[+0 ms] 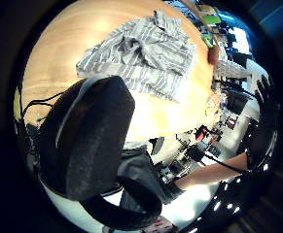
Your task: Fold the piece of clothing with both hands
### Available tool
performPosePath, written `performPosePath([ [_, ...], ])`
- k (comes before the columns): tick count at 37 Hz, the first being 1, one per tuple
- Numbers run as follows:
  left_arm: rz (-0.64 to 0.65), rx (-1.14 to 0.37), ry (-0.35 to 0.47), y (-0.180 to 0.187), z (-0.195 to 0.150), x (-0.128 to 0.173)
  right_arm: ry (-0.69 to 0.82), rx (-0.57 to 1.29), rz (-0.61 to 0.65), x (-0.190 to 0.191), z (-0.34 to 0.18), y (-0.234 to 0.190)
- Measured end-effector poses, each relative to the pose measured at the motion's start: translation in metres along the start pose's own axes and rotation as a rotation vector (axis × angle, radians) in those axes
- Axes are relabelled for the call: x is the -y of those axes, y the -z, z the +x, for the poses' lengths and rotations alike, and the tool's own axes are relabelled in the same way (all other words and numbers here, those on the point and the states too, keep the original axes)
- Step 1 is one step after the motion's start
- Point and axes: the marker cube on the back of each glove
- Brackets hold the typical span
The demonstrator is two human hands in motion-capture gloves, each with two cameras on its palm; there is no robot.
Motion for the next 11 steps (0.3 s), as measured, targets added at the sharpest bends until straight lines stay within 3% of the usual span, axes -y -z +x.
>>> performPosePath([
  [5,-0.012,0.022,-0.038,0.004,0.011,0.002,-0.021,-0.002,-0.010,0.006,0.014,-0.008],
  [11,-0.048,0.036,-0.025,0.000,0.012,0.014,-0.022,-0.026,-0.016,0.012,0.021,-0.015],
])
